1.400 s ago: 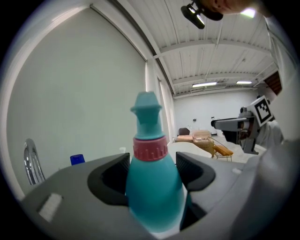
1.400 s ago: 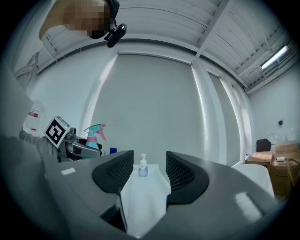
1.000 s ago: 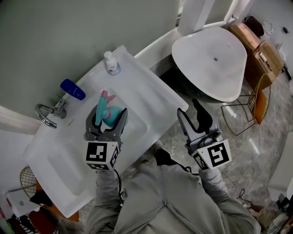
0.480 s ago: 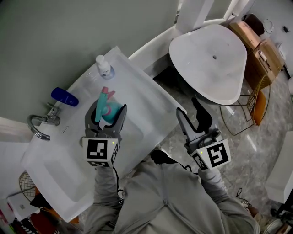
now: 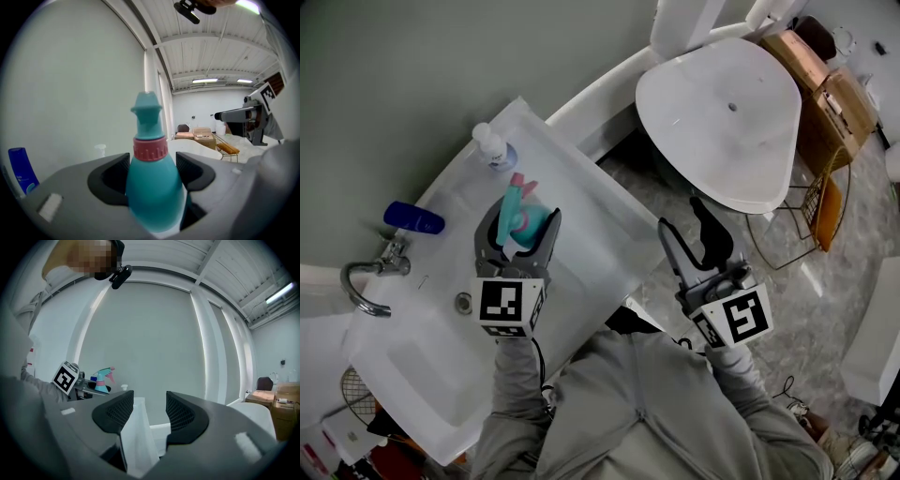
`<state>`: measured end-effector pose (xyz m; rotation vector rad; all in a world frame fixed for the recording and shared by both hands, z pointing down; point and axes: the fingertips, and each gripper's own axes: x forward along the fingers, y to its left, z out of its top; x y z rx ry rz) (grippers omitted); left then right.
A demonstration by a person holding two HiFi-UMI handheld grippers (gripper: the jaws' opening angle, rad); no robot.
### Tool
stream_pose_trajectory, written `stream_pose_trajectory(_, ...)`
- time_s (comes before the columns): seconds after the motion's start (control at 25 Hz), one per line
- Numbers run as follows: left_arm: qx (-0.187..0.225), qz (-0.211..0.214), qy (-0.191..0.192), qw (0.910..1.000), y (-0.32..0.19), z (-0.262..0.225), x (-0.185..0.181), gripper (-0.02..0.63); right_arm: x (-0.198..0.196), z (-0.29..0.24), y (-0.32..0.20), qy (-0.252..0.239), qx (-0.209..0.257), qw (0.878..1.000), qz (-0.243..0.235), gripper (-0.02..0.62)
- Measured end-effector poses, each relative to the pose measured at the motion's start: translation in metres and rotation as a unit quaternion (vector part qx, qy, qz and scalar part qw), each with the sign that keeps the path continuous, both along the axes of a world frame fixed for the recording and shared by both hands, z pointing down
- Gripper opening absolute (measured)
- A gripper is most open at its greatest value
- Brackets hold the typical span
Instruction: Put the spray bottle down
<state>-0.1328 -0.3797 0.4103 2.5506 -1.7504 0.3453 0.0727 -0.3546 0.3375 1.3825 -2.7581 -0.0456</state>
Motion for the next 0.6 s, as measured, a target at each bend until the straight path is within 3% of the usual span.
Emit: stream_pose_trajectory(0.6, -0.009, 0.007, 0.011, 0.9999, -0.042, 0.025, 0.019, 0.360, 0.015, 0.016, -0.033, 0.011, -0.014, 1.000, 0.009, 0.216)
